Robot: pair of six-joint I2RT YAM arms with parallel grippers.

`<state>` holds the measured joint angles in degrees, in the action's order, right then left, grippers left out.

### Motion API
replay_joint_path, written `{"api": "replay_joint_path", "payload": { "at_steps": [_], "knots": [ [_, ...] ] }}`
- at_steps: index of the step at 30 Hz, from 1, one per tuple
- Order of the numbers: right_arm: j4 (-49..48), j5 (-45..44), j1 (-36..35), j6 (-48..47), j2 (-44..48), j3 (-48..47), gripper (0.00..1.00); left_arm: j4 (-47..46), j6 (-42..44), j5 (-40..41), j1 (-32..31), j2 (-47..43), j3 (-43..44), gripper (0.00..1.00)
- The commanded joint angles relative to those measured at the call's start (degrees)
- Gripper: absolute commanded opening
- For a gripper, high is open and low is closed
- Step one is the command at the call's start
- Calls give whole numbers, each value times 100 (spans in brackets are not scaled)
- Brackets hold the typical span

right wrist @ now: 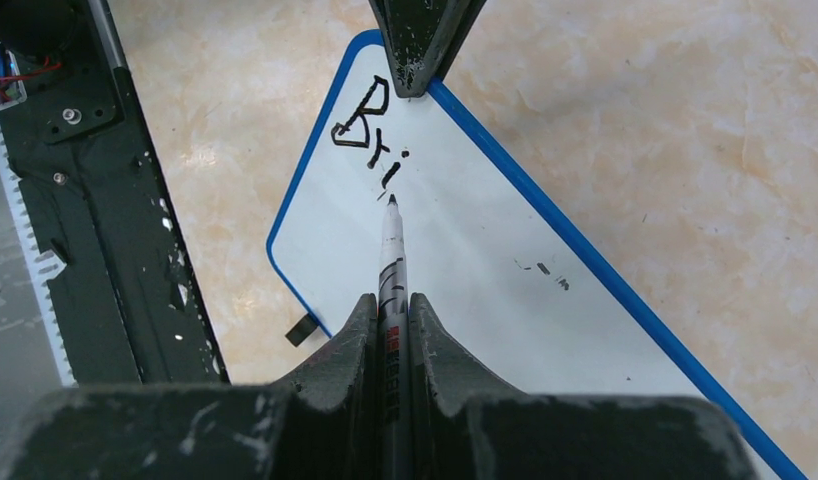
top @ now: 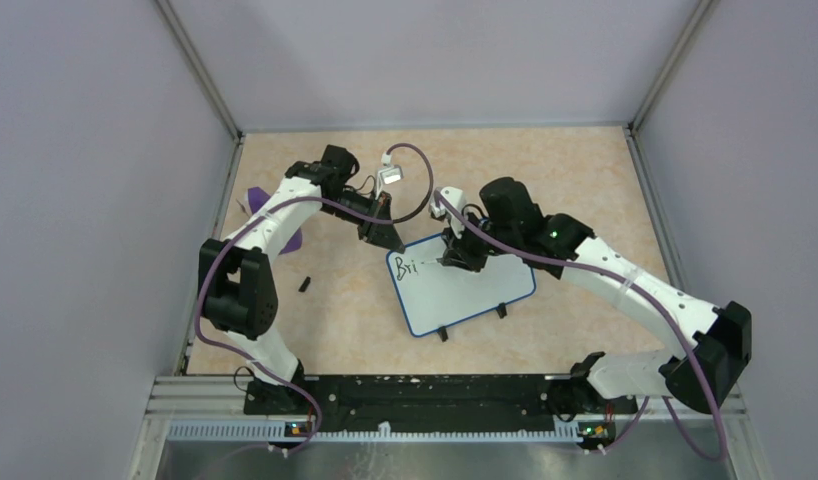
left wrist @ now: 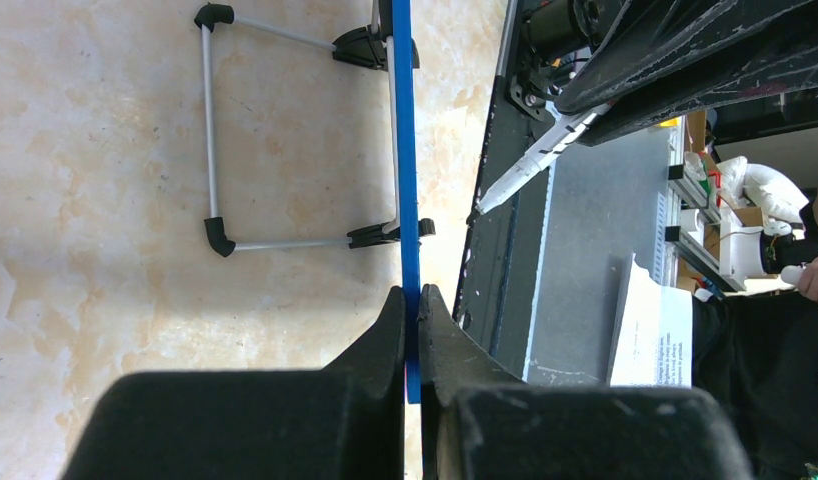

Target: Write a sentence on the whiteboard

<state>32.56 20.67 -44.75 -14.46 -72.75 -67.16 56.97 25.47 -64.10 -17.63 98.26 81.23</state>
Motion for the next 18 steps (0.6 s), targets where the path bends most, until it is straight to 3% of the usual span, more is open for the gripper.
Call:
{"api": "replay_joint_path", "payload": {
  "at_steps": [1,18],
  "knots": [
    [-172,-47,28,-32,49,-3,0,22,181,165,-136,-37,-159,0],
    [-296,-426,-86,-33,-253,-144,0,40,202,122,-135,-33,-124,0]
  ]
}}
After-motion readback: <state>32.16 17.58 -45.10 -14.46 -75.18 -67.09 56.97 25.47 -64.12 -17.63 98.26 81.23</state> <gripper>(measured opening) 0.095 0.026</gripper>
